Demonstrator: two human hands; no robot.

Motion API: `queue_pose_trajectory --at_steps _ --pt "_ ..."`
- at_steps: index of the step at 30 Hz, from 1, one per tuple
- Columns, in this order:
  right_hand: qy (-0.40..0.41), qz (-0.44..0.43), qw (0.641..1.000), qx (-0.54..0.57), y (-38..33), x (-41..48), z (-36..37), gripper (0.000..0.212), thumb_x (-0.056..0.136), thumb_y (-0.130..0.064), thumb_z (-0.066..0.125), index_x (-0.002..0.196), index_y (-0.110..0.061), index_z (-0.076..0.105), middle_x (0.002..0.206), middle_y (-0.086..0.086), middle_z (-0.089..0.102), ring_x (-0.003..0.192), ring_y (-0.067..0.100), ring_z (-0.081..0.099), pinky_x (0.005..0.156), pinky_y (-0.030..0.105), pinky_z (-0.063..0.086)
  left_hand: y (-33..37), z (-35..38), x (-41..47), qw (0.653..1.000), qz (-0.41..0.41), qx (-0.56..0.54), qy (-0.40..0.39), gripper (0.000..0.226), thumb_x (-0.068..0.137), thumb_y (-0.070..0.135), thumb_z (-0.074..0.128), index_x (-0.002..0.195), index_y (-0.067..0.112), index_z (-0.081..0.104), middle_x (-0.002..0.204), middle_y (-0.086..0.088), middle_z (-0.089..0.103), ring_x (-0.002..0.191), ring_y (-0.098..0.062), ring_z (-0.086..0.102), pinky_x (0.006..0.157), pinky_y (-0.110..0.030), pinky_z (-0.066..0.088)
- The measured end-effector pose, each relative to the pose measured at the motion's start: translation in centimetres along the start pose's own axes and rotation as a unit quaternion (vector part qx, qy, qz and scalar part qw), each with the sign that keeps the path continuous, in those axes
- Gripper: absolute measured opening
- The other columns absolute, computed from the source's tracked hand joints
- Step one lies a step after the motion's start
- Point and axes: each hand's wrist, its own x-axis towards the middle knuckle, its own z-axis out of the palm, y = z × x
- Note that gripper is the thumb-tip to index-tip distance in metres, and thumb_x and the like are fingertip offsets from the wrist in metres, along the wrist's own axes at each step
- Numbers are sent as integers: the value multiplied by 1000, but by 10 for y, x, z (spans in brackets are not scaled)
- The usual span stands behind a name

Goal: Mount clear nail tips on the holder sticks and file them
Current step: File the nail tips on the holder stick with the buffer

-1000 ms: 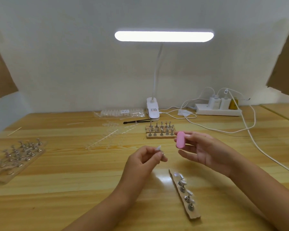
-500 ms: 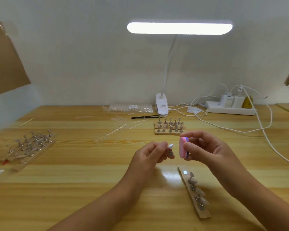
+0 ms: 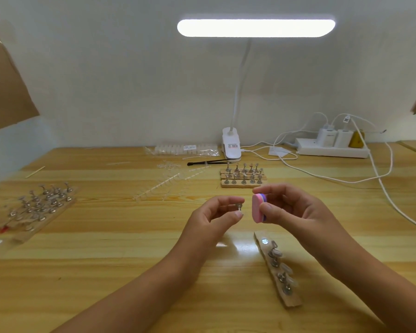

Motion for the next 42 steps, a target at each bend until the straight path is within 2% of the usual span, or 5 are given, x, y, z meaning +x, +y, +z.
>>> queue_pose_trajectory --at_steps 22,29,32,36,42 --pt "-15 48 998 33 -1 1 -3 36 72 -27 72 104 -12 68 95 6 75 88 20 74 75 20 56 2 2 -1 1000 7 4 -22 40 76 45 69 109 24 76 106 7 76 102 -1 66 83 -13 47" --pt "-27 60 998 22 2 -1 4 33 73 -23 74 101 -7 68 92 8 75 86 21 74 74 22 57 -3 0 2 1000 -7 2 -11 30 80 41 67 103 25 77 106 -2 75 107 -20 68 94 -48 52" --pt "9 56 998 33 1 0 3 34 72 -24 73 101 -8 68 92 6 75 86 19 73 72 19 56 -3 1 2 1000 3 12 -11 31 80 40 67 104 23 77 105 0 75 104 -12 67 93 -35 50" --pt "-48 71 996 12 2 -2 7 31 72 -22 75 99 -6 67 91 8 75 85 22 73 73 21 57 -4 1 1 1000 1 -8 -14 28 80 36 68 102 20 77 104 -5 76 105 -22 69 102 -46 49" --pt "-4 52 998 30 3 0 2 34 71 -25 74 99 -7 66 91 7 76 85 18 73 73 21 56 -4 1 1 1000 7 7 -19 27 81 37 66 100 23 77 103 0 76 102 -12 68 95 -31 48"
